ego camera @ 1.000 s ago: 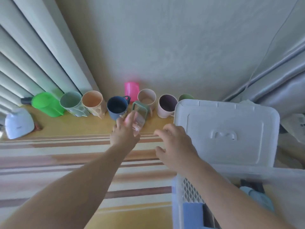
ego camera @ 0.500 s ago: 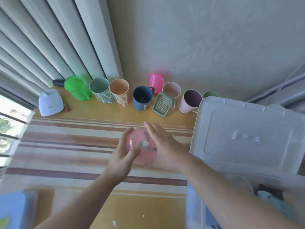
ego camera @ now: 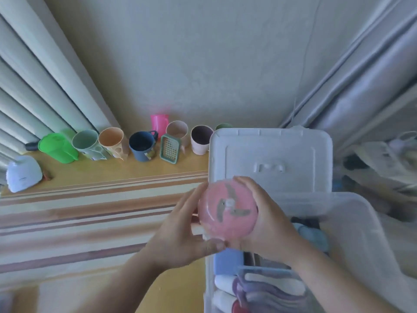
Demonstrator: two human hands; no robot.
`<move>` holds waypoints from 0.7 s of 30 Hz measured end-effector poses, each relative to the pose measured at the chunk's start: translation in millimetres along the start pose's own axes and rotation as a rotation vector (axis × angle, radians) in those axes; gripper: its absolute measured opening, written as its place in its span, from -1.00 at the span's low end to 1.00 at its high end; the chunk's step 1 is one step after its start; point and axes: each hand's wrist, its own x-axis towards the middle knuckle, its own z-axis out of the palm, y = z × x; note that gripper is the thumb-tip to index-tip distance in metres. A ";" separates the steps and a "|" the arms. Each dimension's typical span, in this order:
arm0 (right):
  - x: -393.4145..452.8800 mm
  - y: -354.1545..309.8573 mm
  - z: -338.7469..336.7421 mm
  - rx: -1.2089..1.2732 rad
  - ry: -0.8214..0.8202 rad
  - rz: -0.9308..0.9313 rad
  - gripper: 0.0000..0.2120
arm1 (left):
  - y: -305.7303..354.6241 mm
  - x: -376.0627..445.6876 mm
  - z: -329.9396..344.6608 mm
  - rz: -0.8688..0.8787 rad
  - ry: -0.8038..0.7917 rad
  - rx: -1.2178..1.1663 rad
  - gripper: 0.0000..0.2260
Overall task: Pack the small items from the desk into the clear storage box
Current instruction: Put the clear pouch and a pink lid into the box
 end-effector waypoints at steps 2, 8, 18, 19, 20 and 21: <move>-27.8 16.1 -19.2 0.023 0.021 0.044 0.13 | 3.6 3.3 28.7 0.059 -0.025 0.132 0.09; -128.7 103.3 -66.7 0.074 0.077 0.254 0.17 | 19.2 9.0 150.6 0.064 -0.220 0.296 0.09; -148.4 180.4 -77.7 -0.062 0.562 0.363 -0.01 | 33.3 79.8 259.8 0.000 -0.271 0.400 -0.25; -143.9 183.2 -79.3 -0.069 0.553 0.377 -0.01 | 31.3 84.3 261.2 -0.002 -0.268 0.440 -0.26; -141.4 185.6 -80.8 -0.097 0.526 0.393 -0.02 | 27.3 87.0 261.6 -0.005 -0.265 0.472 -0.26; -139.6 188.2 -82.4 -0.121 0.494 0.400 -0.04 | 23.7 87.7 260.4 -0.004 -0.266 0.505 -0.25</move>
